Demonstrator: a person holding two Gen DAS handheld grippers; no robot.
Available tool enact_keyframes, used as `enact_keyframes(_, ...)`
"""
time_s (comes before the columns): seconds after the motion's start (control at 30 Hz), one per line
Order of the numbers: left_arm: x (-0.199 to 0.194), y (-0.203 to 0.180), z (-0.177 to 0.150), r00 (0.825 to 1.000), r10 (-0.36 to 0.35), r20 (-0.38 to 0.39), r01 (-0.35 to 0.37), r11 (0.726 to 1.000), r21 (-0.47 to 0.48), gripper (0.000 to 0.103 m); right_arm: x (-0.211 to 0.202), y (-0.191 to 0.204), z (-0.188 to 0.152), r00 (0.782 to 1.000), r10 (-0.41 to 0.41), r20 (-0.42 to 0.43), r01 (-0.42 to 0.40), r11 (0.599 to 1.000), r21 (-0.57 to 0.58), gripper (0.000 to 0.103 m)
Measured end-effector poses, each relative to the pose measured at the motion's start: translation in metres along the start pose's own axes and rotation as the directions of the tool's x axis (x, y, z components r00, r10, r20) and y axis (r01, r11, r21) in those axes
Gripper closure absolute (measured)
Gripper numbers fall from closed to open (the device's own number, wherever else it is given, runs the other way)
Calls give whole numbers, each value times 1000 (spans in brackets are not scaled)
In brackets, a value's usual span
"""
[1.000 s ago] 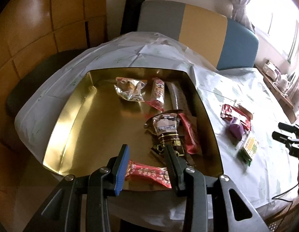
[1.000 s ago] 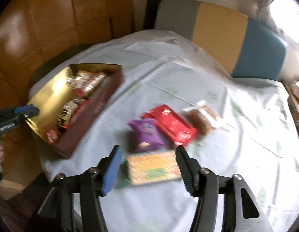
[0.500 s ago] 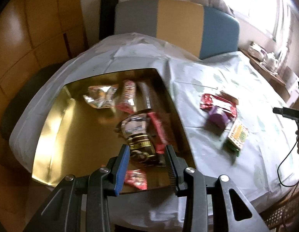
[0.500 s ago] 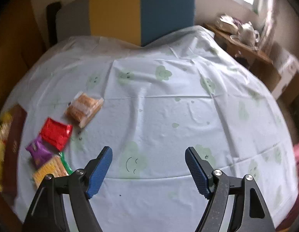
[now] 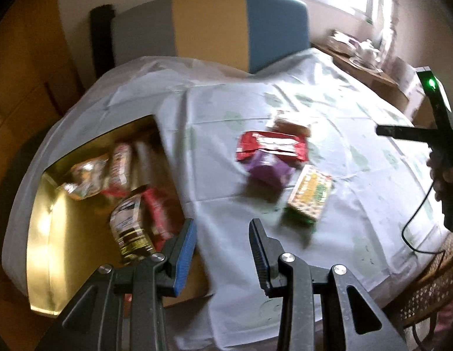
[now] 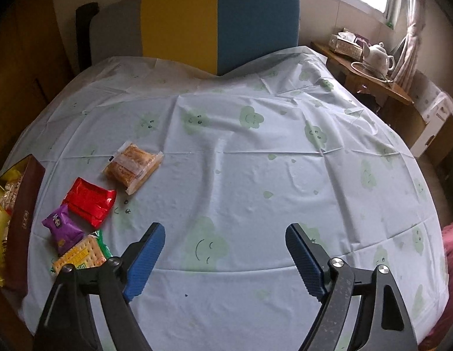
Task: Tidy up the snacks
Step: 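Lower the left gripper over the WEIDAN cracker pack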
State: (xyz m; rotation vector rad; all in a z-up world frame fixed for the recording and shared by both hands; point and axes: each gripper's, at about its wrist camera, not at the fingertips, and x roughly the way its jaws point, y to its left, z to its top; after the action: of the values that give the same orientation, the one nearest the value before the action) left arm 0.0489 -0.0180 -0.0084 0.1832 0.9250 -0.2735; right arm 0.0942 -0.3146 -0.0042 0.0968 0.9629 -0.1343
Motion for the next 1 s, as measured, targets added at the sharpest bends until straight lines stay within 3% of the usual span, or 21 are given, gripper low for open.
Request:
enact_keyframes(0.17, 11, -28, 9, 997, -66, -33, 68, 996, 65, 65, -1, 0, 0, 1000, -8, 7, 9, 1000, -4, 16)
enact_keyframes(0.47, 44, -78, 25, 976, -180, -120, 201, 960, 196, 65, -5, 1, 2, 1000, -8, 20, 8, 1000, -16, 14)
enact_keyframes(0.57, 63, -91, 29, 967, -196, -161, 232, 941, 247, 58, -6, 1, 3, 1000, -4, 25, 4, 1000, -15, 14)
enact_keyframes(0.7, 89, -100, 34, 959, -182, -218, 241, 928, 284, 58, -7, 1, 4, 1000, 4, 31, -4, 1000, -9, 14)
enact_keyframes(1.0, 106, -112, 49, 970, -155, -186, 208, 926, 314, 57, -9, 3, 5, 999, 18, 37, -17, 1000, -14, 12)
